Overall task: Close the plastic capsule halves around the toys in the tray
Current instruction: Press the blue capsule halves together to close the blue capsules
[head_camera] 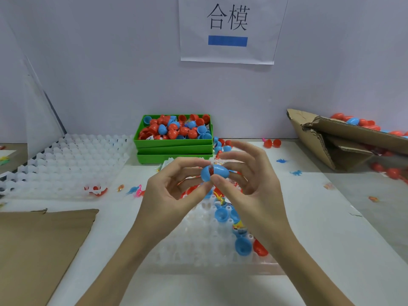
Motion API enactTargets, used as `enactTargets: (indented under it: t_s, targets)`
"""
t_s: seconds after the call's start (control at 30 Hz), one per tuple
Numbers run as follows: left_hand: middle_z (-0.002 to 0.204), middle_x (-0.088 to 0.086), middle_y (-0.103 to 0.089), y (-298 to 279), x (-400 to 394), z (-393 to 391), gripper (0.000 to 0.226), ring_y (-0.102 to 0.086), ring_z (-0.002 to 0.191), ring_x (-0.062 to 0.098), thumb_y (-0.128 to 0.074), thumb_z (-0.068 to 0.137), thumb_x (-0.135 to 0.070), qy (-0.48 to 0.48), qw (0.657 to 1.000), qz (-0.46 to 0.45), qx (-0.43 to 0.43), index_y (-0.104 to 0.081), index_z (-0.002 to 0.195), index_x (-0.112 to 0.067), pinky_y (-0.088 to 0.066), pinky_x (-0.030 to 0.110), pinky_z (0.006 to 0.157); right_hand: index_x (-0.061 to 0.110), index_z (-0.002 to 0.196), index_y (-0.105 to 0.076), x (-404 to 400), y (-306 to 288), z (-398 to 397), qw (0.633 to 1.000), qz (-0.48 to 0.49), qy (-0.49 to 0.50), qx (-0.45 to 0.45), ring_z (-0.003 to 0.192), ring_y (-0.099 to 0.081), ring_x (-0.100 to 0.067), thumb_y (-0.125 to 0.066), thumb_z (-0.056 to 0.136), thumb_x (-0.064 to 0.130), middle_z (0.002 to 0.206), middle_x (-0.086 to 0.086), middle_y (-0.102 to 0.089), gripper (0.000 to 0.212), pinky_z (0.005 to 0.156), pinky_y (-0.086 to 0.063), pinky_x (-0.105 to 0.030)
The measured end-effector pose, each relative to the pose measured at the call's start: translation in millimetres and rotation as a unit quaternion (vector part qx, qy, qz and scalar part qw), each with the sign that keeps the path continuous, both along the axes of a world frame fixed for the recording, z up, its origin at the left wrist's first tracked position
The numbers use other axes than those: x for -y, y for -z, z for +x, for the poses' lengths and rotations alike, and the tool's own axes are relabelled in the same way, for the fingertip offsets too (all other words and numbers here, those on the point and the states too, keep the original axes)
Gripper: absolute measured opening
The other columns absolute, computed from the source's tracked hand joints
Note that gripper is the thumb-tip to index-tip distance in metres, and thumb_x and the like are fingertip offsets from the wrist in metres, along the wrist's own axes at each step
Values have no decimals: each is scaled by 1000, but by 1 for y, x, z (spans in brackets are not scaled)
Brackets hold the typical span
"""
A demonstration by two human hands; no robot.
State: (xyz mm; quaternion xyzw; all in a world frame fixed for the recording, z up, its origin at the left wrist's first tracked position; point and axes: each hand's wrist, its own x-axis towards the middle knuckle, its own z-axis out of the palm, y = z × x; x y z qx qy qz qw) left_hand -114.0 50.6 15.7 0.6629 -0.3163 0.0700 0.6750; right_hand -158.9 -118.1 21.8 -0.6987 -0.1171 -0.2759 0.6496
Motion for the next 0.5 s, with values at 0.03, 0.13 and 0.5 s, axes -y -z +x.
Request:
enactTargets:
  t_s: [0.03, 0.13, 0.5]
  targets:
    - [116, -4, -77, -1, -1, 1, 34, -74, 111, 19, -79, 86, -12, 5, 1000, 8, 3, -70, 119, -16, -60, 24, 90, 13, 126, -63, 1, -1, 0, 1000, 13, -6, -13, 107, -72, -16, -81, 82, 15, 112, 1, -72, 47, 89, -60, -27]
    - [115, -1, -76, -2, -4, 2, 34, -74, 111, 22, -79, 85, -13, 13, 1000, 25, 13, -69, 117, -14, -60, 26, 90, 11, 108, -76, 3, -1, 2, 998, 36, -32, -44, 102, -74, -15, -78, 82, 18, 108, -4, -75, 27, 84, -59, -21]
    - [111, -7, -77, 0, -2, 2, 35, -75, 107, 18, -83, 81, -14, -16, 999, 23, 15, -70, 114, -17, -60, 23, 88, 35, 104, -78, -4, 5, 4, 989, 95, -22, -113, 96, -75, -7, -69, 88, 37, 99, 15, -78, 19, 75, -56, -12]
